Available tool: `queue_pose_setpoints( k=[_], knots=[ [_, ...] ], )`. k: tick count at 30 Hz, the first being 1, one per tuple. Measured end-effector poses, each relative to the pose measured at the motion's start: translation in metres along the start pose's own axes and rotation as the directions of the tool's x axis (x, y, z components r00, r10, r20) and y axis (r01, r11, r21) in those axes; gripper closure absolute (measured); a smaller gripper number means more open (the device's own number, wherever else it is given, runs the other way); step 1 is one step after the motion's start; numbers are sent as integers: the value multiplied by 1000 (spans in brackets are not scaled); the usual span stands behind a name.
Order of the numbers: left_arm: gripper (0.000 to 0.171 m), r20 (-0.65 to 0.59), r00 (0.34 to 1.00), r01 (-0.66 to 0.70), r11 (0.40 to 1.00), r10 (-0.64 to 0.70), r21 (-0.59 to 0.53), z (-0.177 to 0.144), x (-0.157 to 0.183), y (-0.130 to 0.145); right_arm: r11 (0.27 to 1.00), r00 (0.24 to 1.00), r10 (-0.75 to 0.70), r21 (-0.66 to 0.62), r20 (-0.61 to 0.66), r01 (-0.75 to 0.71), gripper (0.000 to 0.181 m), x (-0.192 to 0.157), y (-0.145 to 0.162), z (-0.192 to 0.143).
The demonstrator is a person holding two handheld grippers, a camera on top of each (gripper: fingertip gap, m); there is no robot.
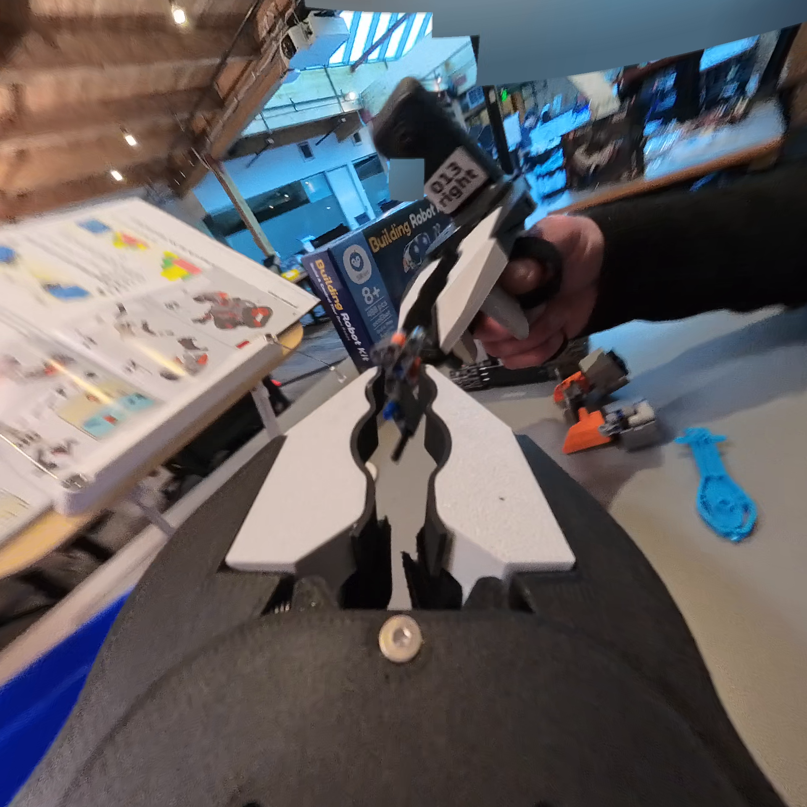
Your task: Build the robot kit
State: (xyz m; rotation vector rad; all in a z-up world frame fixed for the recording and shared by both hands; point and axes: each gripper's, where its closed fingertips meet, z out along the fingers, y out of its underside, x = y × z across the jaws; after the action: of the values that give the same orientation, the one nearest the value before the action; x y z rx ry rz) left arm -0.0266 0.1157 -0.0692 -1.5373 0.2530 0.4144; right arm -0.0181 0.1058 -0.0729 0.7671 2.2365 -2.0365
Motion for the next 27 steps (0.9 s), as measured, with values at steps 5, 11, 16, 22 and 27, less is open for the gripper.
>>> queue_pose_setpoints(
  k=[5, 11, 16, 22, 27],
  knots=[
    [162, 10, 990, -143, 986, 144, -84, 3, 7, 7, 996, 995, 86, -32, 51, -84, 159, -4, 6, 3],
    [164, 28, 993, -114, 992, 115, -46, 1, 4, -1, 992, 986, 112, 51, 122, -119, 158, -9, -6, -1],
    [165, 48, 985, -162, 986, 164, -40, -2, 3, -5, 977, 968, 156, 112, 199, -180, 159, -10, -10, -3],
    [165, 54, 983, -174, 985, 174, -9, -7, 5, -14, 957, 951, 178, 182, 254, -228, 168, -7, -18, -13],
    [165, 36, 981, -191, 982, 190, 4, -7, 12, -18, 966, 954, 178, 142, 242, -216, 168, -14, -12, 1]
  ],
)
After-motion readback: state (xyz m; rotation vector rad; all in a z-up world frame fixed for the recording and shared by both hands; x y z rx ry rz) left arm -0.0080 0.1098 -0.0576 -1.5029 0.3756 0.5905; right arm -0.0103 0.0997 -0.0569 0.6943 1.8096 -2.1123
